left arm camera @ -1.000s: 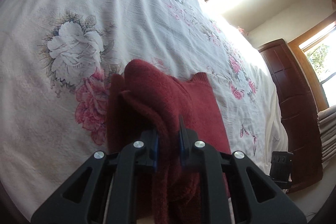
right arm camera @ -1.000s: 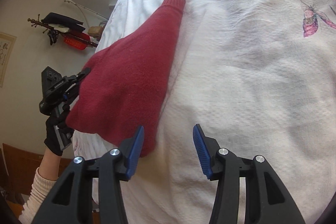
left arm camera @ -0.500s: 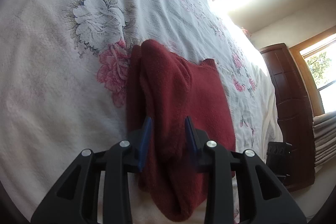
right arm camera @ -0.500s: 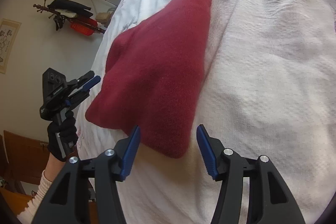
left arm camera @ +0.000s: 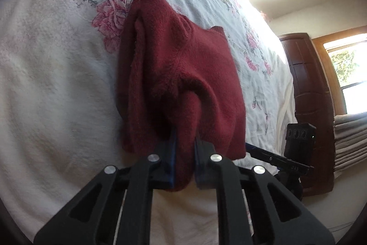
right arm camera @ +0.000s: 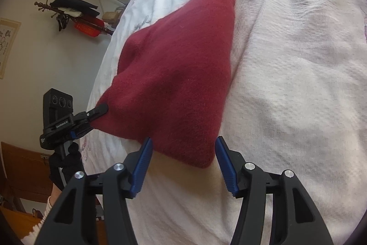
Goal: Fold small clothes
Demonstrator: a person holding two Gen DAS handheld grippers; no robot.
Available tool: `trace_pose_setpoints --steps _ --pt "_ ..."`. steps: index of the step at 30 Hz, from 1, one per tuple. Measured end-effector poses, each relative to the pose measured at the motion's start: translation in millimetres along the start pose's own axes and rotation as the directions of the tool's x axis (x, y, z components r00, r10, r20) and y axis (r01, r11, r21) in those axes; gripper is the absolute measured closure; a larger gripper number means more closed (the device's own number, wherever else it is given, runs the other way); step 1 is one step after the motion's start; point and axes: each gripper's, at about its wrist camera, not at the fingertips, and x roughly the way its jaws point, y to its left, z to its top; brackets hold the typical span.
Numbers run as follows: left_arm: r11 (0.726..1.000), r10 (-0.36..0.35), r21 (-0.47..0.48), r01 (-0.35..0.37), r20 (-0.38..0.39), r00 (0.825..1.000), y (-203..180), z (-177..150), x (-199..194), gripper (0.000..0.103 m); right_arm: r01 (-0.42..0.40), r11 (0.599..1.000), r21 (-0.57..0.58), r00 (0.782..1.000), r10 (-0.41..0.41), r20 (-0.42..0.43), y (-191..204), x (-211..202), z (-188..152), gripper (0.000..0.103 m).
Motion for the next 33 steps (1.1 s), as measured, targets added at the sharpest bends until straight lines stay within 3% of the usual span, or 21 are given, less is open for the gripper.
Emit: trace_pose_setpoints --steps 3,6,9,11,13,16,19,22,24,27,33 --pt "0.999 0.029 0.037 -0.031 0.047 0.998 10 -12 -17 0.093 -0.006 1.000 -0.010 1.000 0.006 0.000 2 0 0 0.046" --pt "0.998 0.065 0.009 -0.065 -0.047 0.997 34 -18 7 0.093 -0.018 1.000 -0.005 1.000 0.018 -0.008 3 7 3 0.044" --pt "0.998 0.067 -0.009 -0.067 -0.043 0.997 41 -16 20 0.090 -0.023 1.000 0.014 0.998 0.024 -0.051 2 23 7 0.038" --pt "0.998 0.061 -0.023 -0.061 -0.028 0.998 43 -15 22 0.088 -0.015 0.999 0.039 0.997 0.018 -0.076 -2 33 8 0.052" --pt "0.998 0.063 -0.013 -0.063 -0.008 0.998 40 -13 19 0.088 -0.013 0.999 0.040 0.996 0.016 -0.083 -4 34 7 0.077" --pt "0.992 0.122 0.032 -0.122 -0.013 0.992 41 -14 20 0.083 -0.008 1.000 0.018 0.998 0.009 -0.068 -5 27 1 0.083" --pt "0.992 0.124 0.012 -0.124 -0.041 0.991 48 -13 22 0.081 0.058 0.998 0.012 0.993 -0.056 -0.106 -12 41 -4 0.083" --pt "0.991 0.135 0.018 -0.135 -0.014 0.991 43 -7 8 0.069 0.068 0.998 -0.003 0.992 -0.068 -0.107 -11 43 -4 0.083" --pt "0.994 0.110 0.020 -0.111 0.038 0.993 35 1 -8 0.068 0.075 0.997 -0.033 0.992 -0.078 -0.097 -6 38 -5 0.082" --pt "0.991 0.122 0.038 -0.128 0.120 0.985 22 24 -21 0.056 0.096 0.993 -0.071 0.990 -0.103 -0.096 -1 39 -5 0.081" --pt "0.981 0.188 0.019 -0.191 0.092 0.978 11 89 23 0.052 0.080 0.995 -0.066 0.992 -0.086 -0.089 -5 40 -6 0.079"
